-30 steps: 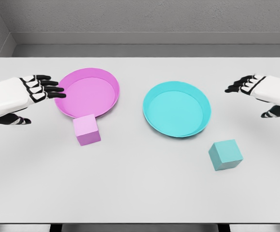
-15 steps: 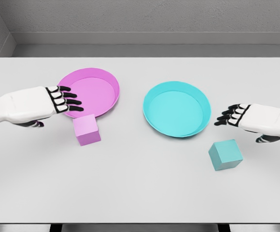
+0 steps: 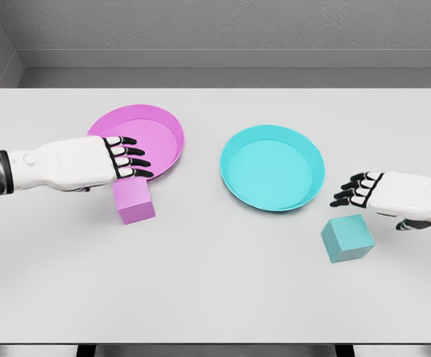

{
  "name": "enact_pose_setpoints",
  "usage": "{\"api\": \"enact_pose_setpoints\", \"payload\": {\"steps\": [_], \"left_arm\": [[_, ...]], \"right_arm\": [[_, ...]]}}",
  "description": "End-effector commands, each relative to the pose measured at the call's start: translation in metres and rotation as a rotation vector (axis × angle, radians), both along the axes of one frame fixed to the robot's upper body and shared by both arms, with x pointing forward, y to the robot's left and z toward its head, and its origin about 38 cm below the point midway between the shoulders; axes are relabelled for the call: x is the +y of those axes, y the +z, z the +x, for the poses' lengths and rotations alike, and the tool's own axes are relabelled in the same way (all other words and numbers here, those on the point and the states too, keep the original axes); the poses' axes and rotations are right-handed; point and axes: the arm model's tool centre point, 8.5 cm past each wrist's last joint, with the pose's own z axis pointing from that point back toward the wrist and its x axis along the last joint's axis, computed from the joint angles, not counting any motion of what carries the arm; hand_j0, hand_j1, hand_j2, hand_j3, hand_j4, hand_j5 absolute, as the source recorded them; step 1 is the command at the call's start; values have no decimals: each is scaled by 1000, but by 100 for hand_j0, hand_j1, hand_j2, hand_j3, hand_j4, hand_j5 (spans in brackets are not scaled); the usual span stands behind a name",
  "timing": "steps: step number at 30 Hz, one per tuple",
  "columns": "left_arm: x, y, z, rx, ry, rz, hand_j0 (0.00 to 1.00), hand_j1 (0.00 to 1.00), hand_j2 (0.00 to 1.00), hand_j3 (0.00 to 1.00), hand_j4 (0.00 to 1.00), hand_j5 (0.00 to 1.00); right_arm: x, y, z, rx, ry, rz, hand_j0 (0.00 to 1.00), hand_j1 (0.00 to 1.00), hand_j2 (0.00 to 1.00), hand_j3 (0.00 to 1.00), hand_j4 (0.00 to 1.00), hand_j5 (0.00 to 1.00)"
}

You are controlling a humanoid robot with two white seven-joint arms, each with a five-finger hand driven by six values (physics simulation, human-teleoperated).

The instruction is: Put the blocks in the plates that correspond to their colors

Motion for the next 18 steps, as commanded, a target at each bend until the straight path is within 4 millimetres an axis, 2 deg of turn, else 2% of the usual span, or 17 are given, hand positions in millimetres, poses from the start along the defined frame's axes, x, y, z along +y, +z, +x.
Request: {"api": "enact_pose_setpoints", "payload": {"steps": [1, 4, 7, 12, 16, 18], "left_arm": [[-10, -5, 2, -16, -19, 12, 100, 100, 100, 100, 100, 100], [-12, -10, 1, -7, -27, 23, 100, 100, 100, 100, 100, 100], [-13, -14, -1, 4, -32, 29, 100, 100, 100, 100, 100, 100], [-13, -21, -1, -8, -38, 70, 100, 100, 100, 100, 100, 100], [-11, -26, 0, -8, -33, 93, 100, 100, 100, 100, 100, 100], [-18, -30, 1, -12, -45, 95, 100, 100, 100, 100, 100, 100]], "right_arm": [[2, -6, -3, 23, 6, -4, 100, 100, 100, 100, 100, 100], [6, -15, -6, 50, 20, -7, 100, 100, 100, 100, 100, 100], [-3, -4, -4, 34, 12, -41, 100, 100, 100, 100, 100, 100], [-2, -4, -4, 31, 15, -41, 100, 100, 100, 100, 100, 100], [-1, 11, 4, -11, 16, -28, 100, 100, 100, 100, 100, 100], [0, 16, 6, -24, 19, -20, 100, 100, 100, 100, 100, 100]]}}
